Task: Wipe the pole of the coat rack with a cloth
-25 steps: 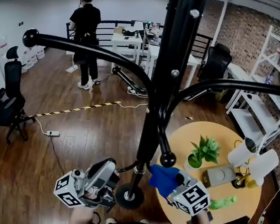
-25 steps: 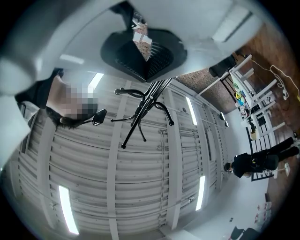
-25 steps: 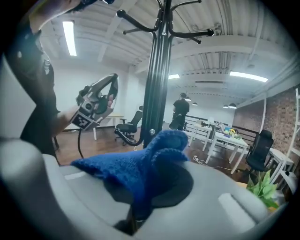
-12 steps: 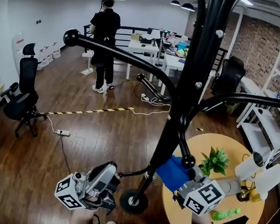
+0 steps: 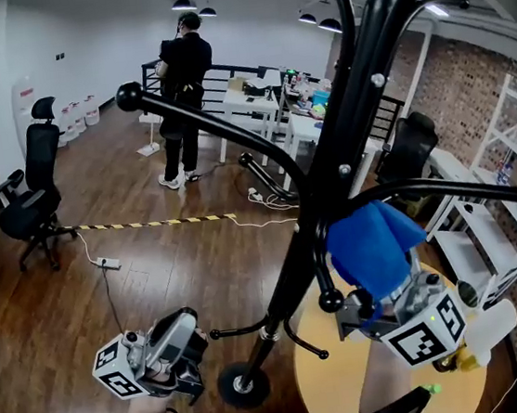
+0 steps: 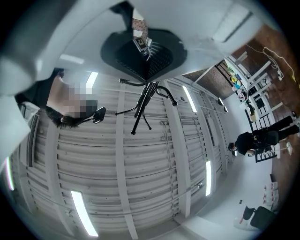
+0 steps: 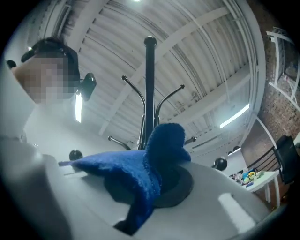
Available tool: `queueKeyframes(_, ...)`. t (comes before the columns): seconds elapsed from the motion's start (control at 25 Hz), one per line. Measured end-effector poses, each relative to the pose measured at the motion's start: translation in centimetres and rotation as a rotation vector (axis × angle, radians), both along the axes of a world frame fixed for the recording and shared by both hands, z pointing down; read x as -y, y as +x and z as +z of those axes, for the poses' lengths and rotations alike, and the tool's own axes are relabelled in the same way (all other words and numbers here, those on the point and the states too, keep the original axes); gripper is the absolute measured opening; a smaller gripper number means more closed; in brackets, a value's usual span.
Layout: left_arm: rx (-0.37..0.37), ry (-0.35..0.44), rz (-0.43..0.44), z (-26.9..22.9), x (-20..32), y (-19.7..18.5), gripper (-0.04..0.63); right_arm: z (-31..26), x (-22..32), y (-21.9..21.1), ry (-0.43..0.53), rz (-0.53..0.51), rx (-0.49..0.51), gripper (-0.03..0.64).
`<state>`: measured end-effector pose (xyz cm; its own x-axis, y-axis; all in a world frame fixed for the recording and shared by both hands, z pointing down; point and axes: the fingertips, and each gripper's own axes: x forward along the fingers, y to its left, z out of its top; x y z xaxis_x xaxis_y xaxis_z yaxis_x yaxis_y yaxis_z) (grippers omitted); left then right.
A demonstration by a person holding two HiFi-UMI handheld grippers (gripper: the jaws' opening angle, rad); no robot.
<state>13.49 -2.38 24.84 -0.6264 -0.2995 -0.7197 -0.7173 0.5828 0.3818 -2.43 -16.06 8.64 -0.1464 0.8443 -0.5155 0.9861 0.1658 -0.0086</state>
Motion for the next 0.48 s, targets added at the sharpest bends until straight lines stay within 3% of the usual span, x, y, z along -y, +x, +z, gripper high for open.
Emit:
queueKeyframes(0.36,0.033,-0.005,0.000,-0.6,-0.8,-0.6,0.000,-8.9,12.1,0.6,-0.297,0.124,0.087,0.020)
queueKeyframes(0.48,0.036,0.000,0.020,-0.6,-0.6,-1.1,0.000,-10.2,14.6,1.3,-0.324,0.176,0.119,0.020)
